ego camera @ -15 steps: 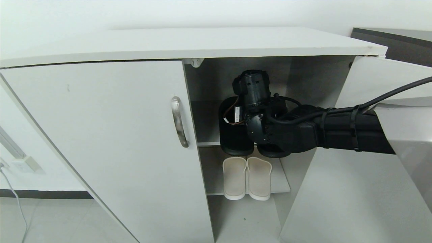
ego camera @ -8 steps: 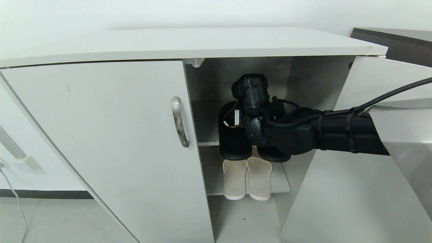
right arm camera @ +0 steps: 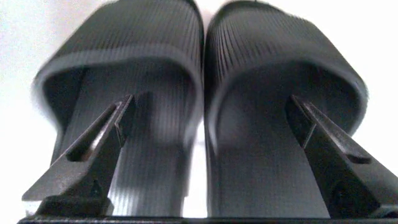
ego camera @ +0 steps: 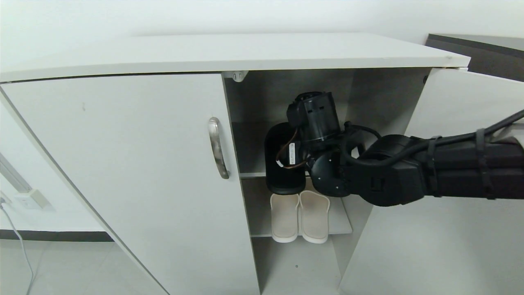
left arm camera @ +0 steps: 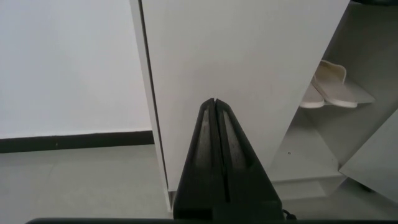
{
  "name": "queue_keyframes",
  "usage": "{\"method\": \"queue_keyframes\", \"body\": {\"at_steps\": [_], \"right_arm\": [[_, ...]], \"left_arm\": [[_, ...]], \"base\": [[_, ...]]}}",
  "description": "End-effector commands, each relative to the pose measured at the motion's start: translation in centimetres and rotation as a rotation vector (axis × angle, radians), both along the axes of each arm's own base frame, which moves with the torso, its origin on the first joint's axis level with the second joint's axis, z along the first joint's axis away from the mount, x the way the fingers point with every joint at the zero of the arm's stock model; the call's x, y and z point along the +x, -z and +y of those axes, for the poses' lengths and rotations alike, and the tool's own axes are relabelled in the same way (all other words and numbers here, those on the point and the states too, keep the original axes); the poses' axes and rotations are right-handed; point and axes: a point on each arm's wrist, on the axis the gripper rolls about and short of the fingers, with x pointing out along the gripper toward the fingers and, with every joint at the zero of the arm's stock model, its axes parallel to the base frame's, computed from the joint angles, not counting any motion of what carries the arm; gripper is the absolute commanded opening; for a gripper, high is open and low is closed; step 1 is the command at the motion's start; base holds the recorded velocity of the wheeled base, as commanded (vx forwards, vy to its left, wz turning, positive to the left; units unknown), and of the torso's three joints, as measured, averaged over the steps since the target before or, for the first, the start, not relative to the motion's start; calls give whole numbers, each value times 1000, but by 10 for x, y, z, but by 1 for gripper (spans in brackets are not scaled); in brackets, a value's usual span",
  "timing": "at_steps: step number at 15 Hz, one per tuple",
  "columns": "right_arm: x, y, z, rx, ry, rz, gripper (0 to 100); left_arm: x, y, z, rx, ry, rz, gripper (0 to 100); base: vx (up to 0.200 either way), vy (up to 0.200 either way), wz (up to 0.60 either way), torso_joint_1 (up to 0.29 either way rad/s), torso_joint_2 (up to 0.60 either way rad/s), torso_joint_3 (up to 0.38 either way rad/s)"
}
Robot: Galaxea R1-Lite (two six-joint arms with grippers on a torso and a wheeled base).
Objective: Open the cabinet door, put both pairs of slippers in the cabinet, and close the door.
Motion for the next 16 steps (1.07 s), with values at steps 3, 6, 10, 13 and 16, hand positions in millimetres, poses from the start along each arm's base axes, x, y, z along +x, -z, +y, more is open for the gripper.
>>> {"method": "queue_keyframes", "body": {"at_steps": [3,6,10,13,16], "right_arm": [[-55,-12,-32,37,-88,5,100],[-80,-5,-52,71,-179,0,100],[-96,3,-66,87,-272,0,0],[-98,7,-62,79,-287,5,0],[-101,7,-61,77,-297,8,0]], "left_arm": [[0,0,0,-2,-1,-1,0],[0,0,0,-2,-1,-1,0],[0,0,0,-2,-1,-1,0],[0,0,0,0,-1,-1,0],[0,0,0,0,-1,-1,0]], "base": [[0,0,0,0,0,0],[0,0,0,0,0,0],[0,0,0,0,0,0],[0,0,0,0,0,0],[0,0,0,0,0,0]]}}
